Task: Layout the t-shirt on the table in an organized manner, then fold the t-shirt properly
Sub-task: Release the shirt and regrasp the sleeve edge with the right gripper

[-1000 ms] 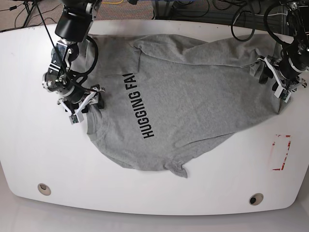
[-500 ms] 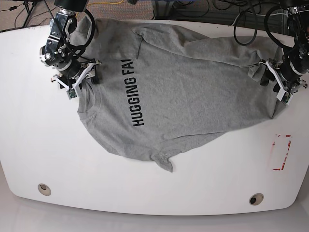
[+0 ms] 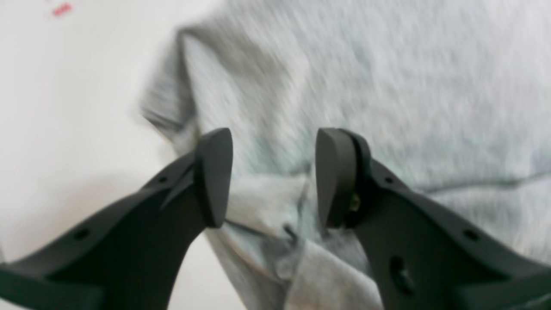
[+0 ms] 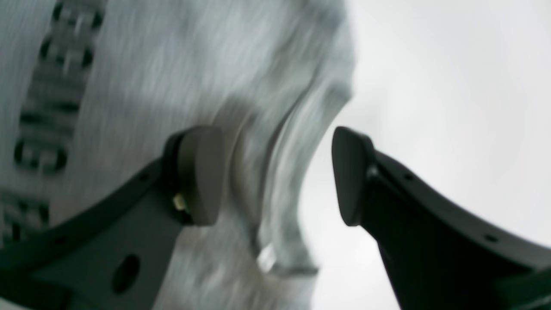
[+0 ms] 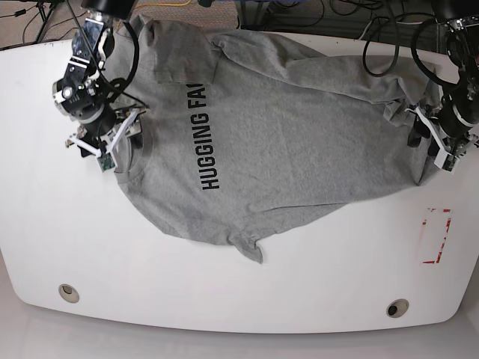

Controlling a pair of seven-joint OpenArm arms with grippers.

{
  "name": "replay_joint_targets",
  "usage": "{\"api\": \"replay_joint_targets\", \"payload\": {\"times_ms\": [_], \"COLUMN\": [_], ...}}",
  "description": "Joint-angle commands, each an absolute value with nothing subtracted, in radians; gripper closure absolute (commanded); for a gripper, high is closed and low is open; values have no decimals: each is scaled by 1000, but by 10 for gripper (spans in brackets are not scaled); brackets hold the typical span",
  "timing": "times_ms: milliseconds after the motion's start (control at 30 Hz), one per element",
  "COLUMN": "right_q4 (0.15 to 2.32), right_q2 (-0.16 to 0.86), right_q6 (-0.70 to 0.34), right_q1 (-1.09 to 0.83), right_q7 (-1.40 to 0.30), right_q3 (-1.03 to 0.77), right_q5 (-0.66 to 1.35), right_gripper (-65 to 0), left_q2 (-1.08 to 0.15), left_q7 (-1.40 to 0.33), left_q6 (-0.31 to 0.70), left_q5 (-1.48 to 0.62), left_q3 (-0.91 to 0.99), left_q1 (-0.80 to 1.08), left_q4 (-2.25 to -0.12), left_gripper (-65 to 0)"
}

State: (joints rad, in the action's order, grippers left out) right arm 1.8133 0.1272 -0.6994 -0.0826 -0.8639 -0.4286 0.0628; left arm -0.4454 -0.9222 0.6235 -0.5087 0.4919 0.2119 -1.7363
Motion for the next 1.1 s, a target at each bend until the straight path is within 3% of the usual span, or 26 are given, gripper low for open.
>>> {"api": "replay_joint_targets", "payload": {"times_ms": [0, 333, 767, 1067], "right_q4": [1796, 1428, 915, 694], "right_q2": [140, 156, 226, 263], "right_q6": [-698, -698, -698, -698], "right_q1": [12, 292, 515, 590], "right_q7": [-869, -857, -599, -464], "right_q3": [-430, -433, -429, -427], "right_q5": [77, 76, 74, 74], "right_gripper": [-382, -380, -380, -380], "left_q2": [-463, -430, -433, -430], "left_q7": [-903, -903, -903, -903], "left_q6": [619, 613, 615, 616], "left_q5": [-510, -507, -507, -507], "left_q3": [564, 684, 713, 740], "left_q1": [188, 108, 99, 125], "left_q4": [-1750, -1742, -1712, -1712], "left_gripper": [-294, -296, -294, -294]}}
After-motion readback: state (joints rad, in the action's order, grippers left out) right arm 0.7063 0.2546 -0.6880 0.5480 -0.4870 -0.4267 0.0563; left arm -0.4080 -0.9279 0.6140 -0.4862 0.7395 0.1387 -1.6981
